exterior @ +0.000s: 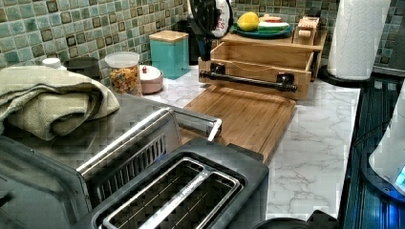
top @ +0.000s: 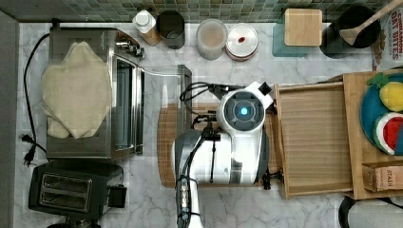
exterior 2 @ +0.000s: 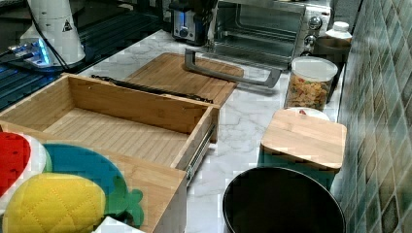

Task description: Close the drawer.

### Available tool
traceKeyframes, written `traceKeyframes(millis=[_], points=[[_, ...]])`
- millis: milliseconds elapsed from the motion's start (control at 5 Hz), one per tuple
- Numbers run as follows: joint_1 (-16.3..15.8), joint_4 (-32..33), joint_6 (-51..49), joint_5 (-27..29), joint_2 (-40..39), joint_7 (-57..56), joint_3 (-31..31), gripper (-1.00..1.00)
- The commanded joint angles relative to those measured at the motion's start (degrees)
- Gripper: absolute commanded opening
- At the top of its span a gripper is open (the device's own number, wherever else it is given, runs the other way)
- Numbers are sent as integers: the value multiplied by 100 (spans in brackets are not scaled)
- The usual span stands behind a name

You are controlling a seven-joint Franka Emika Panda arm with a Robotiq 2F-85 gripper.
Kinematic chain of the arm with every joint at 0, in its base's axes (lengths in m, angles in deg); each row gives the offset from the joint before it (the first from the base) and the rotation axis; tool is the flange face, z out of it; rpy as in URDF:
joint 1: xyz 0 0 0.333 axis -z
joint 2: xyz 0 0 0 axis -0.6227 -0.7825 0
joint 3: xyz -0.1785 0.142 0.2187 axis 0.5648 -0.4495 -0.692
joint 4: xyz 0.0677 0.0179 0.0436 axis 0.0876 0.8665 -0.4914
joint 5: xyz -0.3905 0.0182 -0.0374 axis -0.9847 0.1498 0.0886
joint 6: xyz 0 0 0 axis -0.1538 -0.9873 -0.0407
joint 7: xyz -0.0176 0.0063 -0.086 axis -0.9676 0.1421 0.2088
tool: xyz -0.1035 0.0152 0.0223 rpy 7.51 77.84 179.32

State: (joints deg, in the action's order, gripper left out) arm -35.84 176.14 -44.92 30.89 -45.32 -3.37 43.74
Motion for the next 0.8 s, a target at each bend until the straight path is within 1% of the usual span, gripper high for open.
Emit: traceKeyframes(millis=[200,400,600,800], points=[[35,578,136,-115,334,-612,50,-100],[65,696,489,-258,179,-669,138,-100],[117,1180,1460,-303,219,-801,241,-100],[190,1251,1927,-342,22,-908,279,-100]])
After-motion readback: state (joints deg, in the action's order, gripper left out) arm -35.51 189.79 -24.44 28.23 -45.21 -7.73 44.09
